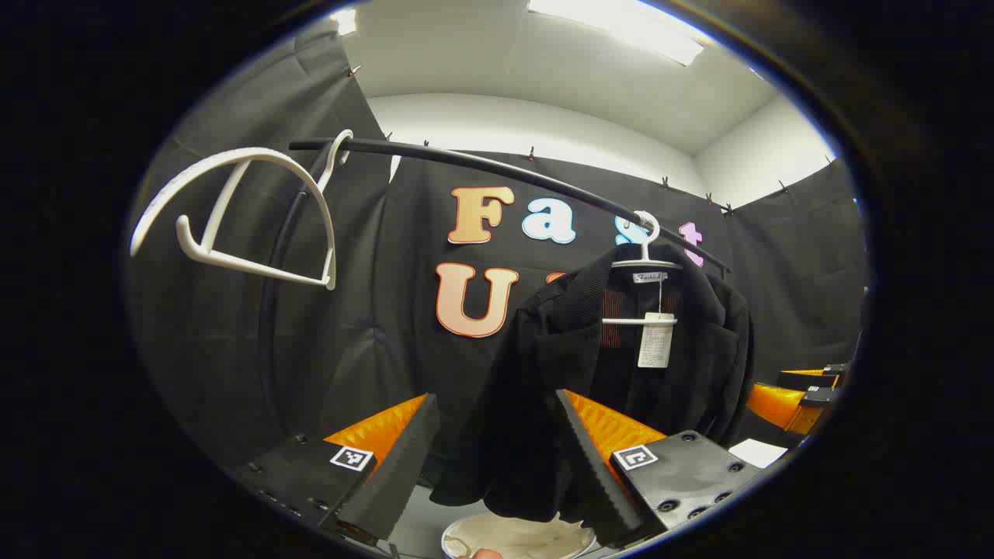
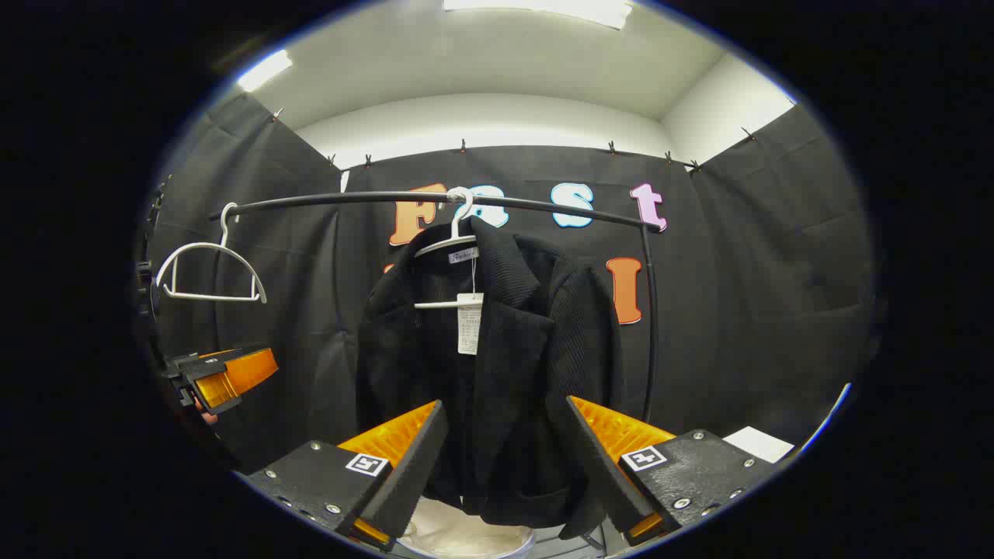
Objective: Grasp the clothes on the hanger with both hands and then place them into the laundry hamper below.
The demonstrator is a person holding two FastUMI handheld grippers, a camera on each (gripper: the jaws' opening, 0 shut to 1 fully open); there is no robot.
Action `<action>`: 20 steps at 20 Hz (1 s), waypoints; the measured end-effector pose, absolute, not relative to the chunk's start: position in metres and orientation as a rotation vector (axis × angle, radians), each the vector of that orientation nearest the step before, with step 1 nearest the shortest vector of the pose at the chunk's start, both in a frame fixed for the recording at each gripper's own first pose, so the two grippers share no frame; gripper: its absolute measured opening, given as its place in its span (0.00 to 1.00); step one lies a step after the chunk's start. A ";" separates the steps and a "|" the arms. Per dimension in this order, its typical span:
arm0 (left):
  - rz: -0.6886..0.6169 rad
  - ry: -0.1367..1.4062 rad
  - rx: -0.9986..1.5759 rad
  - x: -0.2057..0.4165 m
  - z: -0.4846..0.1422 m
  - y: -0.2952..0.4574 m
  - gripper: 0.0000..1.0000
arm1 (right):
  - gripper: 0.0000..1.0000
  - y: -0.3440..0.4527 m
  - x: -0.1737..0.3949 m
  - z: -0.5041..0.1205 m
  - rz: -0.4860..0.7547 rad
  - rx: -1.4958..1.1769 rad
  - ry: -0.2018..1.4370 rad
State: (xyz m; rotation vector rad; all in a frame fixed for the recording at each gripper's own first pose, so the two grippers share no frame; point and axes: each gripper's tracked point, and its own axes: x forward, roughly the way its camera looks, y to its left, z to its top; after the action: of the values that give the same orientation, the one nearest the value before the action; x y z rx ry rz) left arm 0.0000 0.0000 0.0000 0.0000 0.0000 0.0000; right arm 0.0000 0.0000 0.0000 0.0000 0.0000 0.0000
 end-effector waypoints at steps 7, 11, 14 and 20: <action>0.000 0.001 -0.003 -0.002 -0.001 0.001 0.93 | 0.93 -0.002 0.000 -0.005 -0.007 -0.003 0.011; 0.001 -0.003 -0.007 -0.003 0.000 0.002 1.00 | 0.93 -0.003 -0.001 -0.007 -0.013 -0.002 0.015; 0.000 -0.001 0.000 -0.002 0.000 0.001 0.96 | 0.93 -0.003 -0.001 -0.008 -0.013 -0.003 0.017; -0.002 -0.007 0.004 0.000 0.001 -0.001 0.96 | 0.93 -0.003 -0.001 -0.012 -0.009 -0.001 0.025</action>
State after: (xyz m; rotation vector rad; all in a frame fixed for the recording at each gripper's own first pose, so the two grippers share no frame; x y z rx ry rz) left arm 0.0000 -0.0010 0.0010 0.0038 -0.0066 -0.0021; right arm -0.0011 -0.0029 -0.0119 -0.0011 0.0246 -0.0089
